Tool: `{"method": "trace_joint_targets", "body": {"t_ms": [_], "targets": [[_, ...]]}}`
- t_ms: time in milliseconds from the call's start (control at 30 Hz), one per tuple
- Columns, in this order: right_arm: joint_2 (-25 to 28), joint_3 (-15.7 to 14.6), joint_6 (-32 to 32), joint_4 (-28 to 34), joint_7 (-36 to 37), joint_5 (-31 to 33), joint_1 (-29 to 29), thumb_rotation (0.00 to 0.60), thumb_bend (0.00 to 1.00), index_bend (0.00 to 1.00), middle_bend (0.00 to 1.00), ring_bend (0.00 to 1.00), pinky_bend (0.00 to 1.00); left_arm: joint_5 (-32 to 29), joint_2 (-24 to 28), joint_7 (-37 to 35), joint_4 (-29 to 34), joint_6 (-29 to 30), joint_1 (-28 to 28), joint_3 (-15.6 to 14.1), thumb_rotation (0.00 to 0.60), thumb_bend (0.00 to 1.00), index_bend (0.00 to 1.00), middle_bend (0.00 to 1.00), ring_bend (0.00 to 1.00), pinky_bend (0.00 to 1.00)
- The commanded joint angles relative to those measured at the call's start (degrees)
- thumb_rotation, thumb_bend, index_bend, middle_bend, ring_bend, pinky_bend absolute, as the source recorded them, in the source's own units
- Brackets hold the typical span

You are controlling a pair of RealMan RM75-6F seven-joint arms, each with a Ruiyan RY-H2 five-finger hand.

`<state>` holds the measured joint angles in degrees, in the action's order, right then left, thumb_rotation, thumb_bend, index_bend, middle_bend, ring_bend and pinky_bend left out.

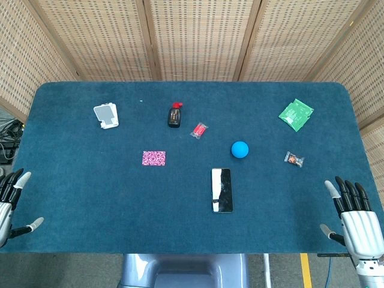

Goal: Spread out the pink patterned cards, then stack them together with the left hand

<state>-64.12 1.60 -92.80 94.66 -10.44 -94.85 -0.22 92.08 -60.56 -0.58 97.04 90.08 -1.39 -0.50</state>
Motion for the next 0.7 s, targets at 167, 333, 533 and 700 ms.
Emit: {"method": "trace_joint_targets", "body": {"t_ms": [167, 333, 533, 700], "targets": [[-0.02, -0.05, 0.10, -0.14, 0.11, 0.21, -0.08, 0.600, 0.00, 0.00, 0.00, 0.00, 0.00, -0.53, -0.03, -0.02, -0.18, -0.80, -0.28, 0.07, 0.600, 0.00, 0.00, 0.00, 0.00, 0.00], [0.14, 0.11, -0.14, 0.03, 0.40, 0.34, -0.16, 0.600, 0.00, 0.00, 0.00, 0.00, 0.00, -1.01, -0.48, 0.15, 0.04, -3.91, -2.04, 0.31, 0.600, 0.00, 0.00, 0.00, 0.00, 0.00], [-0.07, 0.89, 1.68, -0.40, 0.61, 2.75, 0.48, 0.600, 0.00, 0.00, 0.00, 0.00, 0.00, -1.06, -1.96, -3.13, 0.96, -12.89, -9.14, 2.57, 0.600, 0.68, 0.00, 0.00, 0.00, 0.00], [-0.02, 1.71, 3.41, -0.29, 0.51, 5.04, 1.18, 0.600, 0.00, 0.00, 0.00, 0.00, 0.00, -0.75, -3.96, -2.36, 0.96, -22.37, -17.64, 5.55, 0.600, 0.99, 0.00, 0.00, 0.00, 0.00]]}}
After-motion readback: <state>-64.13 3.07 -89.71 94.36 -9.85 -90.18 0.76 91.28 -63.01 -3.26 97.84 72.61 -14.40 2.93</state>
